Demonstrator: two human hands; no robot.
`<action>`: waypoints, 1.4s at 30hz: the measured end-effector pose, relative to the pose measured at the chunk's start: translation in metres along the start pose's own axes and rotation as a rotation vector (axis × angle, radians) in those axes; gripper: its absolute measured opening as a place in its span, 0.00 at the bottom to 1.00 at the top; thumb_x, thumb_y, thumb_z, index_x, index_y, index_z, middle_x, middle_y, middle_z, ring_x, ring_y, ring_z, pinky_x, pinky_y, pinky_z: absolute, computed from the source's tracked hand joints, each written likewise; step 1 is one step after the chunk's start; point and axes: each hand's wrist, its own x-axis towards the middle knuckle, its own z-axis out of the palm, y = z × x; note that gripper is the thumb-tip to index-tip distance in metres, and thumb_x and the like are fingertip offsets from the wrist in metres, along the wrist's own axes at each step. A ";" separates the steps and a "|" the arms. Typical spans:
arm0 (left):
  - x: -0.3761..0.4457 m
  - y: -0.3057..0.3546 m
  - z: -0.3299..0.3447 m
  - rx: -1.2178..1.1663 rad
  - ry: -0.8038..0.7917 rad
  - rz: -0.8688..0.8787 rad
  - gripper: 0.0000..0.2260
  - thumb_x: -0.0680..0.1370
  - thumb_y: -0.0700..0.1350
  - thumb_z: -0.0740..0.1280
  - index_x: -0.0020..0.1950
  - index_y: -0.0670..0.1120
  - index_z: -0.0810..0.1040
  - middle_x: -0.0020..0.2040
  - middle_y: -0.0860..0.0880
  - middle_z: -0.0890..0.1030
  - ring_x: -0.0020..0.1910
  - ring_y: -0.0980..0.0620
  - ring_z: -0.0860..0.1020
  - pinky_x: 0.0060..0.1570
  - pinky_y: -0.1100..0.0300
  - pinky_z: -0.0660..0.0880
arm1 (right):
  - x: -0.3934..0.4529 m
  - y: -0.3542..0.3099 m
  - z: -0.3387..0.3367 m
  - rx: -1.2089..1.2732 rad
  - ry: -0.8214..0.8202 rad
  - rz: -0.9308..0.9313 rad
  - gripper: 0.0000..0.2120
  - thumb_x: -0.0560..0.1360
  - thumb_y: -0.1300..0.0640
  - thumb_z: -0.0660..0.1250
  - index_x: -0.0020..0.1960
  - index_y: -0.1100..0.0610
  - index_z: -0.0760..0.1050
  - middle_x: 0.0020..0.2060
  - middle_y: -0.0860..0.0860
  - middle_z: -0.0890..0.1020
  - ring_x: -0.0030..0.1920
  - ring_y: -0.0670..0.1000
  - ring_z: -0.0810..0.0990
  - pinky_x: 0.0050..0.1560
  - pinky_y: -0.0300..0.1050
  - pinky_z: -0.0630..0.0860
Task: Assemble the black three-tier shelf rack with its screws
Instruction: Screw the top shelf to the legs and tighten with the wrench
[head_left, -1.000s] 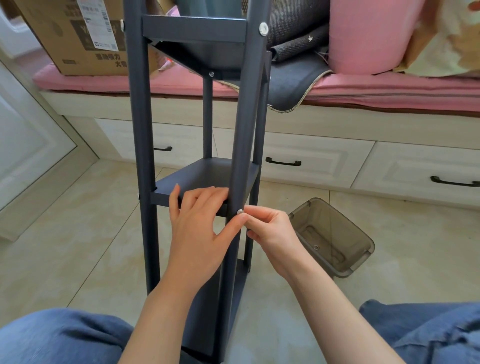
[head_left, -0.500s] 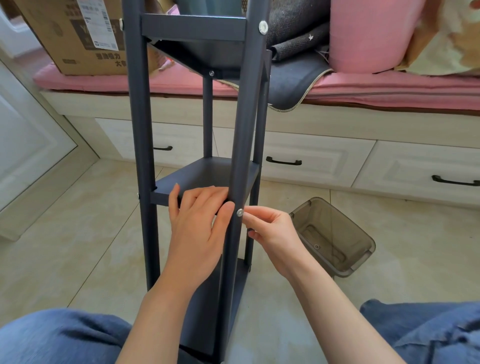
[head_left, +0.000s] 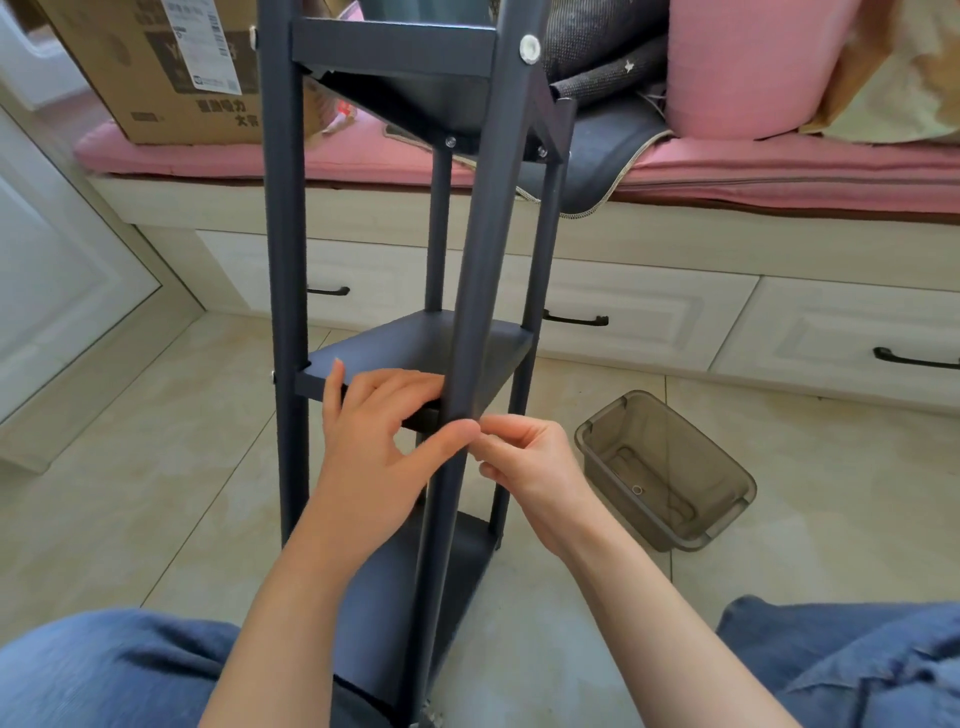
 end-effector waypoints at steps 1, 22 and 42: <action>0.001 -0.001 -0.004 -0.022 -0.026 -0.007 0.20 0.72 0.68 0.61 0.56 0.60 0.81 0.55 0.66 0.79 0.63 0.69 0.69 0.77 0.63 0.37 | 0.000 0.001 0.001 -0.017 -0.009 -0.005 0.05 0.75 0.57 0.71 0.44 0.52 0.86 0.38 0.45 0.85 0.40 0.41 0.79 0.46 0.42 0.75; 0.007 -0.003 -0.021 -0.102 -0.135 -0.004 0.12 0.70 0.64 0.65 0.52 0.69 0.80 0.57 0.72 0.78 0.66 0.68 0.68 0.73 0.73 0.36 | -0.014 0.007 0.024 0.070 0.047 -0.133 0.16 0.75 0.64 0.71 0.37 0.44 0.86 0.35 0.44 0.85 0.38 0.40 0.81 0.42 0.31 0.75; 0.008 0.000 -0.012 -0.094 -0.053 -0.047 0.08 0.71 0.56 0.72 0.48 0.67 0.81 0.50 0.65 0.82 0.63 0.68 0.70 0.74 0.71 0.37 | -0.014 0.011 -0.001 -0.109 0.098 -0.080 0.11 0.74 0.61 0.73 0.44 0.44 0.85 0.43 0.42 0.86 0.50 0.51 0.81 0.51 0.37 0.78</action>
